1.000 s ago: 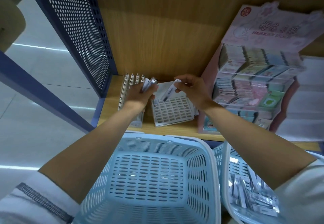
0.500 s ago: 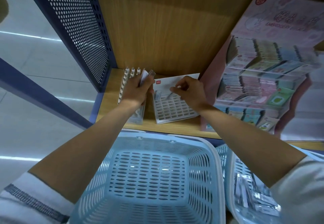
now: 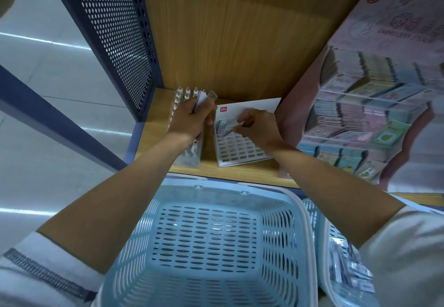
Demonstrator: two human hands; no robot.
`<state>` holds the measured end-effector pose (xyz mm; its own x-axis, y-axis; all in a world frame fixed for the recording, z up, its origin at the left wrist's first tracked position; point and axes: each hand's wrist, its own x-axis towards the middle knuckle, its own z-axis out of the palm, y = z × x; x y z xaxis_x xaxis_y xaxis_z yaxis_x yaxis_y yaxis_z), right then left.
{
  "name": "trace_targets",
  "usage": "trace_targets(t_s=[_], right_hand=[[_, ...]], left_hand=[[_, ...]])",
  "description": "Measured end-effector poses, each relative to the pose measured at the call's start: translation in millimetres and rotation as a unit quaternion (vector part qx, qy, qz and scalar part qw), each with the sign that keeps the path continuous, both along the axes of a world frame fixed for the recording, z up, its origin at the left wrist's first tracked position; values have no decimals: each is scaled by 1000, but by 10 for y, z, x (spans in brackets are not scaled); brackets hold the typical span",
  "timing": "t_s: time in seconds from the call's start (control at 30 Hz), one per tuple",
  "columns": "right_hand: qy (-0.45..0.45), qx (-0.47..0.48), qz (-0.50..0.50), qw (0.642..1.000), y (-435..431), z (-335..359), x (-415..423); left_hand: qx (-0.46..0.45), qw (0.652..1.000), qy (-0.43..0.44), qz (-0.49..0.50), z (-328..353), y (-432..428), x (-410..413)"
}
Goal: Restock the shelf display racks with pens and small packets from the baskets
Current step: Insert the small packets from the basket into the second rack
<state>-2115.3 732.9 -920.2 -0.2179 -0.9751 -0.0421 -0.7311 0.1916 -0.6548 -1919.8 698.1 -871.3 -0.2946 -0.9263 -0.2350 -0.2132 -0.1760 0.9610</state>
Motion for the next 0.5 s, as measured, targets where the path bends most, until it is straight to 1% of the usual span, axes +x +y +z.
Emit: trace_targets(t_s=[0.13,0.33,0.5], right_hand=[[10,-30,-12,999,0,37,-24],[15,-45,-33,998,2,-84,29],[28,-97,-46,994,-3,-92,36]], left_hand=[[3,1000,2,-1,6,-6,4],[4,1000,11,-11,9,3,9],[9,1000,19,-18,12,-11,35]])
